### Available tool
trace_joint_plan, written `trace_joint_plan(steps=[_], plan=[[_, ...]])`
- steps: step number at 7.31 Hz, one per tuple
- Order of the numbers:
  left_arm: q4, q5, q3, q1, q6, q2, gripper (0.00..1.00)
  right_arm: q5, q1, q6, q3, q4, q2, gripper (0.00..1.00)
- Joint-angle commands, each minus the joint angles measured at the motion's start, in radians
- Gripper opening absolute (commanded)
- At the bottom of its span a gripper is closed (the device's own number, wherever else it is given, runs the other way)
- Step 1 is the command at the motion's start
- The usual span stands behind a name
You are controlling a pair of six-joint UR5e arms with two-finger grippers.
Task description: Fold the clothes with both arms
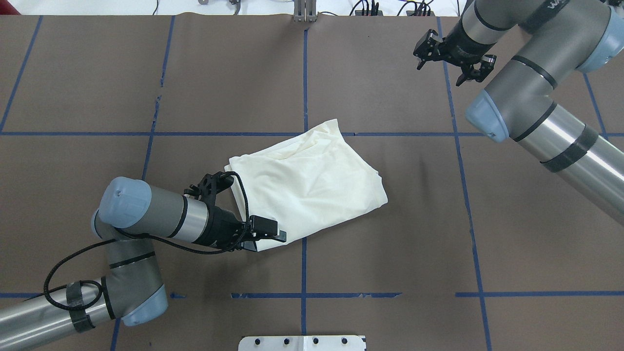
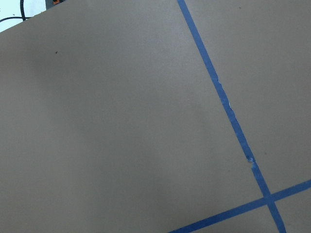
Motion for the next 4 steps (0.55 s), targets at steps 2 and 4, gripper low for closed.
trace_joint_plan(steps=[2, 4], plan=[[0.002, -0.002, -0.043, -0.062, 0.040, 0.057, 1.00, 0.004, 0.017, -0.035, 0.030, -0.001, -0.009, 1.00], [0.067, -0.007, -0.044, -0.256, 0.261, 0.109, 1.00, 0.004, 0.054, -0.174, 0.078, -0.002, -0.087, 1.00]])
